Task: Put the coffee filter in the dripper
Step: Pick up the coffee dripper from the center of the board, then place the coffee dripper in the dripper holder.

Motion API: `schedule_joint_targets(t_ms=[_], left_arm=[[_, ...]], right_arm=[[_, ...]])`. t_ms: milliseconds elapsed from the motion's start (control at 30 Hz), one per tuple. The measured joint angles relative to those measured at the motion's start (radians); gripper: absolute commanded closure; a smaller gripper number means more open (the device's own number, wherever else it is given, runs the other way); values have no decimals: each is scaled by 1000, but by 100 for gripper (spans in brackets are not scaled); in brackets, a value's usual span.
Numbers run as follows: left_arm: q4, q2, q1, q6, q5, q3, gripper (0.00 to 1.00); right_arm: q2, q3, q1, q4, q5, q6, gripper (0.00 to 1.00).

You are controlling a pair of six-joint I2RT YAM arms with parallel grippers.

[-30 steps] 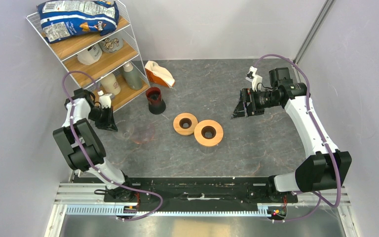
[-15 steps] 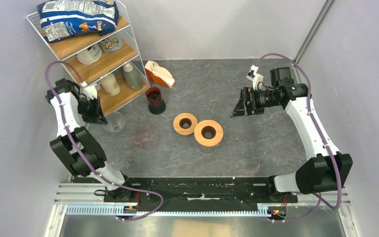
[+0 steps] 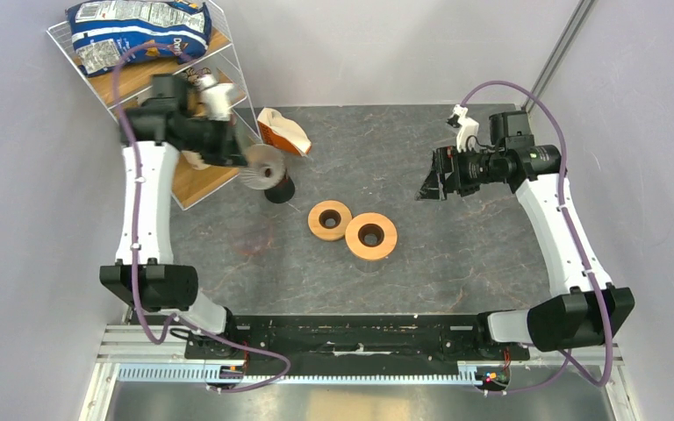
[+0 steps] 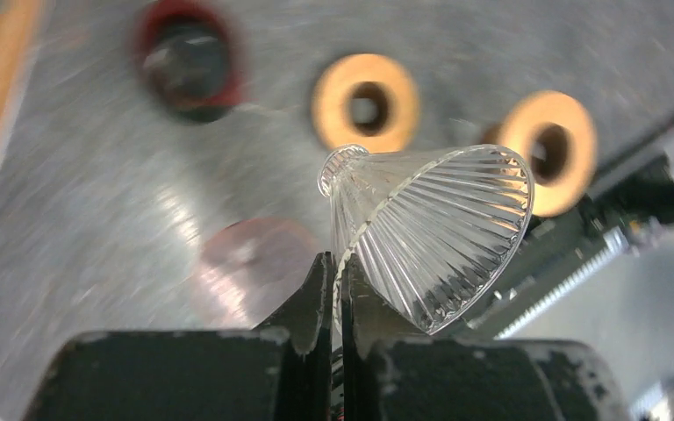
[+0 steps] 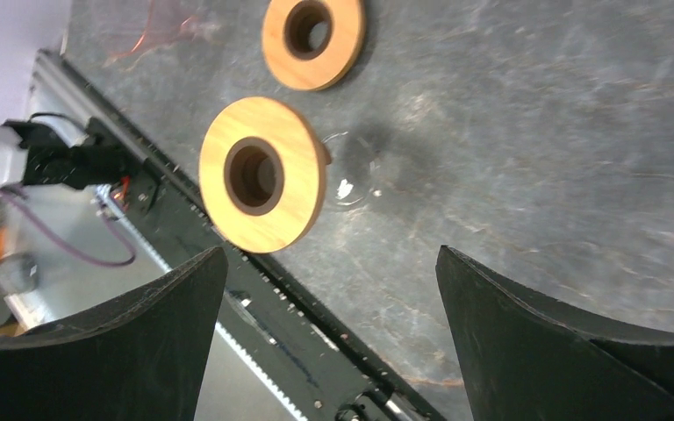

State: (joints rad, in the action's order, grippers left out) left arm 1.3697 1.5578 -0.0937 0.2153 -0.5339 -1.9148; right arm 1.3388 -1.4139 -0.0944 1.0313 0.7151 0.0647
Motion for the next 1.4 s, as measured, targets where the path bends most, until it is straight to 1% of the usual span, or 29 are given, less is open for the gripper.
schedule_joint_targets(t_ms=[167, 233, 367, 433, 533, 733, 1400], left_arm=[[-12, 37, 401, -102, -43, -89, 98], [-23, 57, 524, -138, -47, -100, 98], [-27, 105, 696, -180, -37, -100, 98], [-32, 136, 746, -191, -37, -100, 98], [-43, 188, 772, -197, -30, -100, 98], [-59, 255, 777, -199, 10, -91, 98], [-87, 334, 798, -205, 20, -68, 98]], right_arm=[[-44, -43, 2, -5, -123, 0, 3], [-85, -43, 3, -5, -160, -1, 3], [-153, -43, 7, -2, -166, -4, 3], [-170, -42, 7, 7, -148, -8, 3], [-175, -24, 6, 16, -130, -11, 3], [-175, 11, 6, 42, -124, -11, 3], [-175, 49, 6, 41, -121, -13, 3]])
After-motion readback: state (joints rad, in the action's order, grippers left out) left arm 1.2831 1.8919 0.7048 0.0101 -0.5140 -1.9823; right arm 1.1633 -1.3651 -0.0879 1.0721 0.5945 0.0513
